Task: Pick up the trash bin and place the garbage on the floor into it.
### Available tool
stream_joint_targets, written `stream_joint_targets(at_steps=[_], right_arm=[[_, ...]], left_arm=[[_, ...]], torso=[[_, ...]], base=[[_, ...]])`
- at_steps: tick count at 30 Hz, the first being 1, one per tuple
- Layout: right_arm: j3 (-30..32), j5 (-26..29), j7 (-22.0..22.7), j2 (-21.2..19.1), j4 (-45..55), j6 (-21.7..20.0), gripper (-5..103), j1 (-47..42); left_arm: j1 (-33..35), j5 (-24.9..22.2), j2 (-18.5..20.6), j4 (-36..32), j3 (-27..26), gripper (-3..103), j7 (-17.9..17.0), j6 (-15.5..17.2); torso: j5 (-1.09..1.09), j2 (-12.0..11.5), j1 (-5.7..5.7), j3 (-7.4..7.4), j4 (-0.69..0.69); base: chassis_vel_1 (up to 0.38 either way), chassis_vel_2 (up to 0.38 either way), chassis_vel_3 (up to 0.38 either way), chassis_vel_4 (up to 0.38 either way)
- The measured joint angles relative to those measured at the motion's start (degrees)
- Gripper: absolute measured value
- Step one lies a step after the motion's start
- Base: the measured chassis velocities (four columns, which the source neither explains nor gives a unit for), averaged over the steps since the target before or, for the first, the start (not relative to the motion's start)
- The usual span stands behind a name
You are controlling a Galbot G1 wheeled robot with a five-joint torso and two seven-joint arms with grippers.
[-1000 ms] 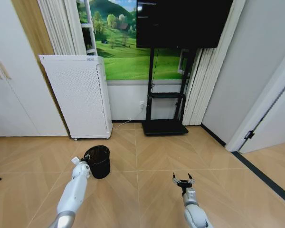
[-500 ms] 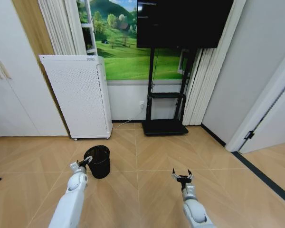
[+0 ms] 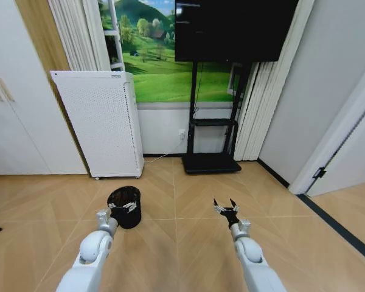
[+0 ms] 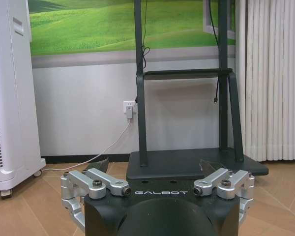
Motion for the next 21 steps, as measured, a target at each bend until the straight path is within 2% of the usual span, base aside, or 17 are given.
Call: stream_joint_targets(at_steps=[9, 21], right_arm=[[0.15, -1.14, 1.45, -0.19, -0.56, 0.05, 100, 0.77], [0.05, -1.28, 2.66, -0.09, 1.38, -1.16, 100, 0.28]], left_arm=[[-0.43, 1.0, 0.94, 1.31, -1.48, 100, 1.06, -1.69], [-0.21, 0.01, 2.74, -0.24, -2.05, 100, 1.2, -1.75]], torso=[[-0.01, 0.8, 0.28, 0.52, 0.0], [-0.01, 3.94, 0.8, 3.12, 0.0]], base=[[0.0, 0.0, 0.0, 0.0], [0.0, 0.0, 0.0, 0.0]])
